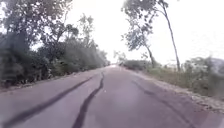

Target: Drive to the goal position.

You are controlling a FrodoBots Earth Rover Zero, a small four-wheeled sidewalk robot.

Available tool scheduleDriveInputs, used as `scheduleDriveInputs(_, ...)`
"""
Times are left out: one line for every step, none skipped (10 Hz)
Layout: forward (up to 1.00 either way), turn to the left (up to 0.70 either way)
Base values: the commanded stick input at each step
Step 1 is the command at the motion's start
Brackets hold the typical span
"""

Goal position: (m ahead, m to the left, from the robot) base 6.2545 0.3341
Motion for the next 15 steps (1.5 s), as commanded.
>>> scheduleDriveInputs(1.0, 0.0)
scheduleDriveInputs(1.0, 0.0)
scheduleDriveInputs(1.0, 0.0)
scheduleDriveInputs(1.0, 0.0)
scheduleDriveInputs(1.0, -0.05)
scheduleDriveInputs(1.0, -0.35)
scheduleDriveInputs(1.0, -0.39)
scheduleDriveInputs(1.0, -0.4)
scheduleDriveInputs(1.0, -0.4)
scheduleDriveInputs(1.0, -0.4)
scheduleDriveInputs(1.0, -0.39)
scheduleDriveInputs(1.0, -0.08)
scheduleDriveInputs(1.0, 0.0)
scheduleDriveInputs(1.0, 0.0)
scheduleDriveInputs(1.0, 0.0)
